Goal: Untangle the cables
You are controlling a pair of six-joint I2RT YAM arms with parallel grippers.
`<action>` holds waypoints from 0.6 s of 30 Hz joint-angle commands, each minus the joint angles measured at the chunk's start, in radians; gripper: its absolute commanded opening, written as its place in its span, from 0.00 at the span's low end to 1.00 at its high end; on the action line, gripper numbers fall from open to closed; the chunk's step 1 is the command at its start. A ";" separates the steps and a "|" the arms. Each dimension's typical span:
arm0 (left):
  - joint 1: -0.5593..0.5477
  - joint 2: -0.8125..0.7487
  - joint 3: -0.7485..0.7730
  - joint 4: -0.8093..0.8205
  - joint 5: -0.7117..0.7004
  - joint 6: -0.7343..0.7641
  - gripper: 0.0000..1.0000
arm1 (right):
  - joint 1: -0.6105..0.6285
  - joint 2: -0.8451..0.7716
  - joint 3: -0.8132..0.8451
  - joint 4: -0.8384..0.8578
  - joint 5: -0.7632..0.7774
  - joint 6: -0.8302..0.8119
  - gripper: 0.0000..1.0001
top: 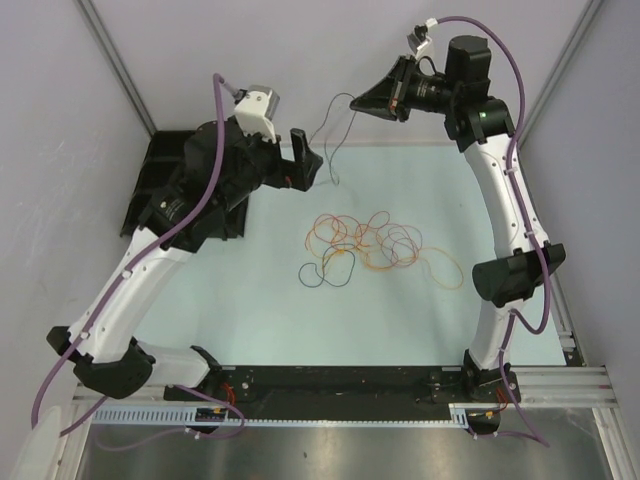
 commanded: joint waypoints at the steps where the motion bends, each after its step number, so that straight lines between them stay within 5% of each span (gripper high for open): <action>1: -0.080 -0.008 0.006 0.067 0.002 0.180 1.00 | 0.005 -0.034 0.046 -0.165 0.061 -0.176 0.00; 18: -0.156 0.086 -0.063 0.251 0.078 0.246 0.98 | 0.043 -0.184 -0.115 -0.240 0.102 -0.305 0.00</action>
